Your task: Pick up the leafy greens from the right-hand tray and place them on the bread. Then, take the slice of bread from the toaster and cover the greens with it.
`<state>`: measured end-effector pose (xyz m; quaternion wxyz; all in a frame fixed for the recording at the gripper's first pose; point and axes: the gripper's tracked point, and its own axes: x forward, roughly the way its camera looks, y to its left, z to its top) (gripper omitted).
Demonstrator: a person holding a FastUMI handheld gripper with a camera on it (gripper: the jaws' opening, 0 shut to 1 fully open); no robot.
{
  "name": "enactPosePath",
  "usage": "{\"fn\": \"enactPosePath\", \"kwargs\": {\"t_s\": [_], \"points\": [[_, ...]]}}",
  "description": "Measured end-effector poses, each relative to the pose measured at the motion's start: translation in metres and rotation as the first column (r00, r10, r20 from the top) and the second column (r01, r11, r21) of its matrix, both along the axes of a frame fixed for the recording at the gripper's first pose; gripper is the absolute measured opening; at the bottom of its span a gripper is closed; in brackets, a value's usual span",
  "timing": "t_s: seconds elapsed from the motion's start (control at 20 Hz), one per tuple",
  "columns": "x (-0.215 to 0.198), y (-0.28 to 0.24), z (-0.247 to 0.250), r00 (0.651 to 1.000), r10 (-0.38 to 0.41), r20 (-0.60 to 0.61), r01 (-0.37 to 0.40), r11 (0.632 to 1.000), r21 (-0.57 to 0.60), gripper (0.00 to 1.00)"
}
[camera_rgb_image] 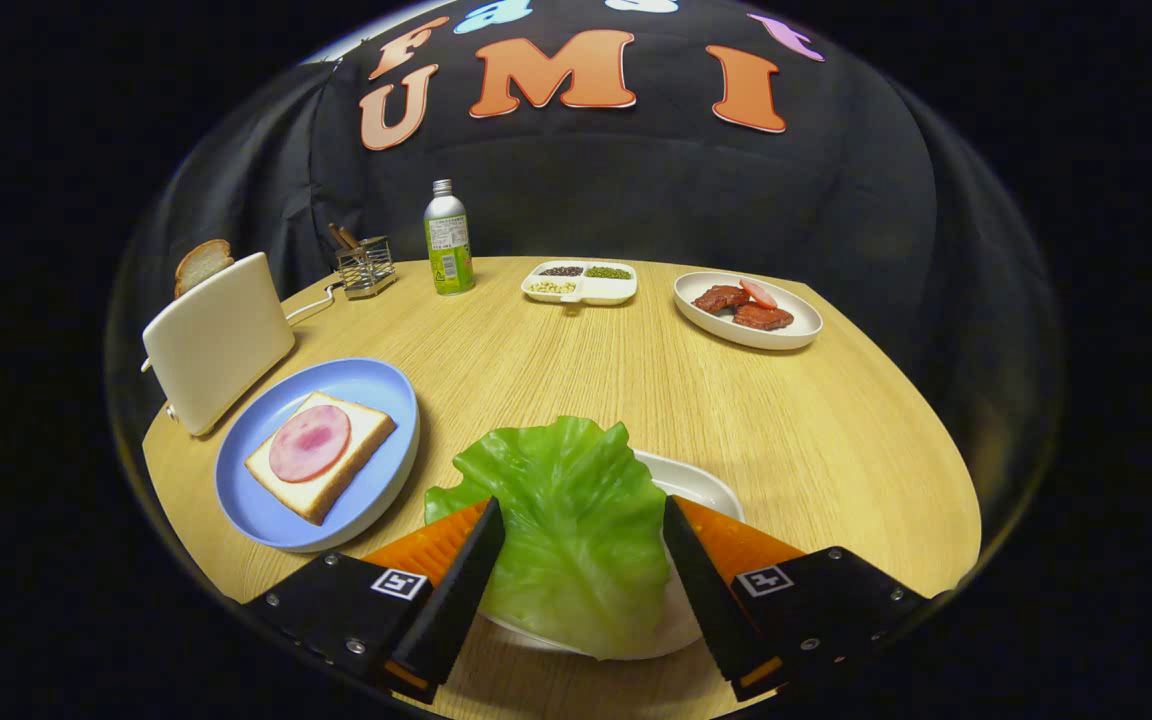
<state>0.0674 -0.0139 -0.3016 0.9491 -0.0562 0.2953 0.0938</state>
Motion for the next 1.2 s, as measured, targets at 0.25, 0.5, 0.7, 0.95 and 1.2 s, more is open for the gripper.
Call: {"fn": "enactPosePath", "kwargs": {"t_s": [0.25, 0.5, 0.7, 0.95, 1.2], "points": [[0.002, 0.000, -0.007, 1.000, -0.001, -0.026, 0.001, 1.000, 0.006, 0.89], [0.002, -0.005, -0.008, 0.999, -0.007, -0.041, 0.006, 1.000, -0.014, 0.72], [0.004, -0.012, -0.006, 0.999, -0.029, -0.025, 0.029, 1.000, -0.009, 0.39], [0.010, -0.021, 0.003, 0.997, -0.079, -0.018, 0.078, 0.996, -0.033, 0.03], [0.009, -0.010, 0.049, 0.994, -0.081, 0.067, 0.084, 0.996, -0.043, 0.01]]}}
